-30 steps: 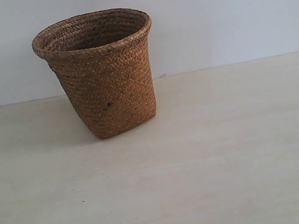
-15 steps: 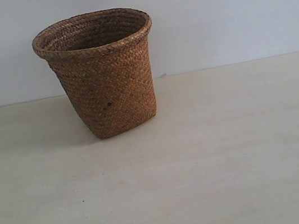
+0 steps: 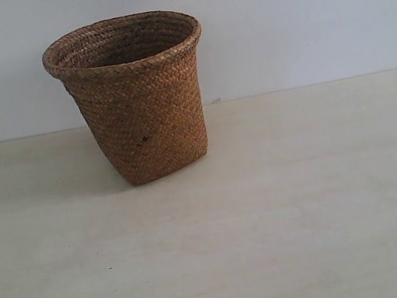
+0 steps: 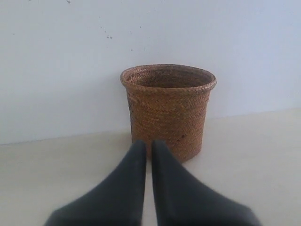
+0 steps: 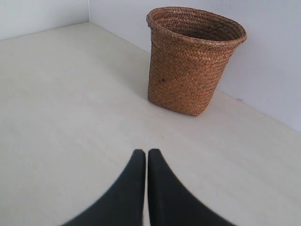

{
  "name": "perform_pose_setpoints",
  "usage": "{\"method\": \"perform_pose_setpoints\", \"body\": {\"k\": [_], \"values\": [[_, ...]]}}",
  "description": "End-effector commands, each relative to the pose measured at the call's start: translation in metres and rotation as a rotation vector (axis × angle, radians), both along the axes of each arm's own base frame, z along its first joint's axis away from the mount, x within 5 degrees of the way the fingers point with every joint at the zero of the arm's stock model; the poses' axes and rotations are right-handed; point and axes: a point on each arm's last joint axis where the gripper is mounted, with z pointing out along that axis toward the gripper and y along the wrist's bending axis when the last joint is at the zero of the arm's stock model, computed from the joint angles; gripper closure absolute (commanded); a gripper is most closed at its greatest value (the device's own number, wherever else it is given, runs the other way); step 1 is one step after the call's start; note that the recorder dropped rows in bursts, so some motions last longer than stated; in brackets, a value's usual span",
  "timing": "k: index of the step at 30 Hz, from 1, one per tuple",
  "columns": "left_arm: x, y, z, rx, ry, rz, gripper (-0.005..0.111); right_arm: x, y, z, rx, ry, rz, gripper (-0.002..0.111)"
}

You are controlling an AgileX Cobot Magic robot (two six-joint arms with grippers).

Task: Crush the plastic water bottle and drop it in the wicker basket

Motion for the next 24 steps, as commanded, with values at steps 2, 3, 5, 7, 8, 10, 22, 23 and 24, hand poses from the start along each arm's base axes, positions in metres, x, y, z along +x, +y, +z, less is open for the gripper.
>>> {"method": "perform_pose_setpoints", "body": {"k": [2, 3, 5, 7, 8, 10, 22, 23, 24], "values": [[0.009, -0.005, -0.008, 0.061, -0.070, -0.008, 0.103, 0.000, 0.000, -0.001, -0.002, -0.003, -0.002, 0.108], [0.014, -0.007, -0.013, 0.069, -0.087, -0.011, 0.103, 0.000, 0.000, -0.001, -0.002, -0.003, -0.002, 0.108], [0.023, -0.013, -0.023, 0.074, -0.130, -0.026, 0.103, 0.000, 0.000, -0.001, -0.002, -0.003, -0.002, 0.108], [0.031, -0.019, -0.034, 0.075, -0.177, -0.048, 0.103, 0.000, 0.000, -0.001, -0.001, -0.002, -0.003, 0.108], [0.034, -0.023, -0.039, 0.071, -0.210, -0.063, 0.103, 0.000, 0.000, -0.001, -0.001, -0.002, -0.003, 0.108], [0.039, -0.028, -0.048, 0.031, -0.254, -0.094, 0.103, 0.000, 0.000, -0.001, -0.001, -0.002, -0.003, 0.108], [0.058, -0.042, -0.125, -0.121, -0.073, -0.148, 0.103, 0.000, 0.000, -0.001, 0.001, -0.001, -0.001, 0.108], [0.058, -0.042, -0.125, -0.119, -0.074, -0.148, 0.103, 0.000, 0.000, -0.001, 0.001, -0.001, -0.001, 0.108], [0.058, -0.042, -0.129, -0.106, -0.039, -0.141, 0.103, 0.000, 0.000, -0.001, 0.001, -0.001, -0.001, 0.108]]}}
